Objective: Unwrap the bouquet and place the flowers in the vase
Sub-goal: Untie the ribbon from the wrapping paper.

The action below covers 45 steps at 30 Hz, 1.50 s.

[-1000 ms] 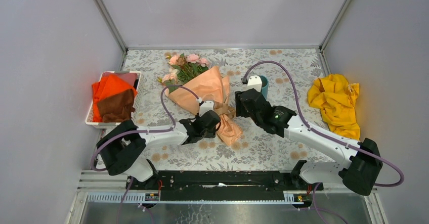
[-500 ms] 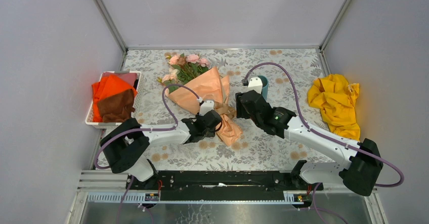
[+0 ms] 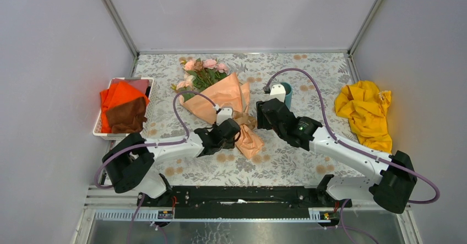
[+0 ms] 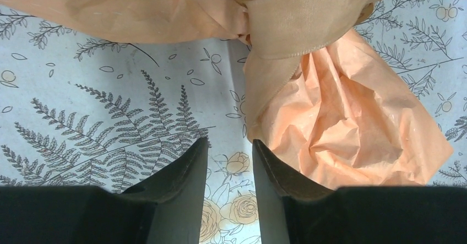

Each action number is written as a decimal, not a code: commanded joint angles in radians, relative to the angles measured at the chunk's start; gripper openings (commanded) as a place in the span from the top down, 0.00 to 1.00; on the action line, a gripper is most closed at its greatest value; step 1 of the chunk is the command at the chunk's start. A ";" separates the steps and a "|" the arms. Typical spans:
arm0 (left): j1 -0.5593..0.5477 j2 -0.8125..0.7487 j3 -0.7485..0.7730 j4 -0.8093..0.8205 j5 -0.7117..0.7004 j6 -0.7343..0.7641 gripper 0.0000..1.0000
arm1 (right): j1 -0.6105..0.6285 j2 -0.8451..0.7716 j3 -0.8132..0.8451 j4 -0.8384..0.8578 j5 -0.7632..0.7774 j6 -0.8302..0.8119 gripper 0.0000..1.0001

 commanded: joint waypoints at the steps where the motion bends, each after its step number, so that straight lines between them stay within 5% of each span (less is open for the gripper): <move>1: -0.010 0.014 0.026 0.018 0.020 -0.016 0.58 | 0.006 -0.006 0.006 0.039 0.009 0.017 0.40; 32: -0.013 0.180 0.080 0.196 -0.028 0.085 0.58 | 0.007 -0.001 -0.010 0.049 -0.019 0.025 0.41; 38: -0.013 0.222 0.106 0.209 -0.047 0.102 0.71 | 0.006 -0.012 -0.019 0.052 -0.032 0.033 0.41; 43: -0.013 0.245 0.119 0.209 -0.052 0.099 1.00 | 0.006 -0.016 -0.030 0.060 -0.050 0.043 0.41; 45: -0.012 0.251 0.121 0.205 -0.051 0.090 1.00 | 0.006 -0.018 -0.032 0.062 -0.050 0.043 0.41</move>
